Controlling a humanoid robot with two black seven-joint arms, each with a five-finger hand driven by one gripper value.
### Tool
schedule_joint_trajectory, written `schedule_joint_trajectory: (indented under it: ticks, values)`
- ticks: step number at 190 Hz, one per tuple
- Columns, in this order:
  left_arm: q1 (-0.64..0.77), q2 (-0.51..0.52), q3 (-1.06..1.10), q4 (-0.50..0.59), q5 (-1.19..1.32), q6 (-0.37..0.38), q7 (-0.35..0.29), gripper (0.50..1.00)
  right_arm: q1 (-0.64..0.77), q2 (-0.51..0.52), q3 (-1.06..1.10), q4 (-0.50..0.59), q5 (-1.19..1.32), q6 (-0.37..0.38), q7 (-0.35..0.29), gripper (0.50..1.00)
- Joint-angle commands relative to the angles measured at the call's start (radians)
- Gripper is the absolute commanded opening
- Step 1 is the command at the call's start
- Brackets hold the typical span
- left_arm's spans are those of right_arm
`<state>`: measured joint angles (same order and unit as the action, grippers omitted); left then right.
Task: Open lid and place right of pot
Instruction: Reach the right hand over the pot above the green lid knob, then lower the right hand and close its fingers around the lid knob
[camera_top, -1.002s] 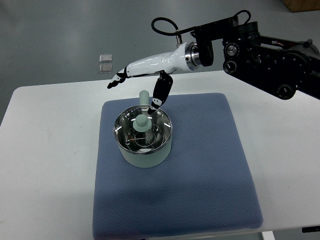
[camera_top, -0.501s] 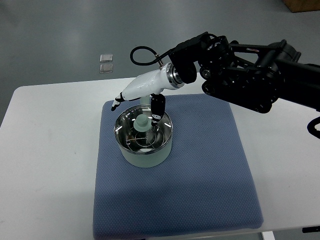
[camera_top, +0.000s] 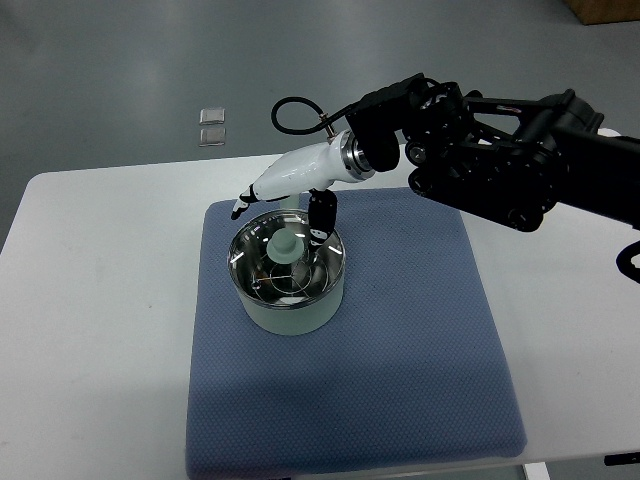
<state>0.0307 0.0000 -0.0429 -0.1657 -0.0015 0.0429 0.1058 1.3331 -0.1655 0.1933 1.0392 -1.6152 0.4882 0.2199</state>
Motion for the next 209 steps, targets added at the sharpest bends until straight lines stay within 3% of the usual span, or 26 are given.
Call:
schedule_joint_trajectory:
  ticks: [1,62,71,108,113,130,131,209]
  values:
    - [0.000,0.000,0.000,0.000,0.000,0.000,0.000,1.000,-0.014,0.001,0.000,-0.002,0.000,-0.002,-0.001,0.915]
    - [0.000,0.000,0.000,0.000,0.000,0.000,0.000,1.000,-0.022,0.003,-0.005,-0.002,0.000,-0.002,-0.001,0.868]
    - [0.000,0.000,0.000,0.000,0.000,0.000,0.000,1.000,-0.020,0.003,-0.015,-0.002,0.000,-0.002,-0.001,0.834]
    - [0.000,0.000,0.000,0.000,0.000,0.000,0.000,1.000,-0.022,0.003,-0.015,-0.002,0.000,-0.003,0.001,0.795]
    - [0.000,0.000,0.000,0.000,0.000,0.000,0.000,1.000,-0.022,0.003,-0.015,-0.002,0.000,-0.003,0.001,0.760]
    - [0.000,0.000,0.000,0.000,0.000,0.000,0.000,1.000,-0.020,0.003,-0.015,-0.001,0.000,-0.003,0.001,0.748]
    - [0.000,0.000,0.000,0.000,0.000,0.000,0.000,1.000,-0.018,0.003,-0.014,-0.001,0.000,-0.003,0.001,0.727]
    - [0.000,0.000,0.000,0.000,0.000,0.000,0.000,1.000,-0.015,0.008,-0.012,-0.001,0.001,-0.003,0.002,0.723]
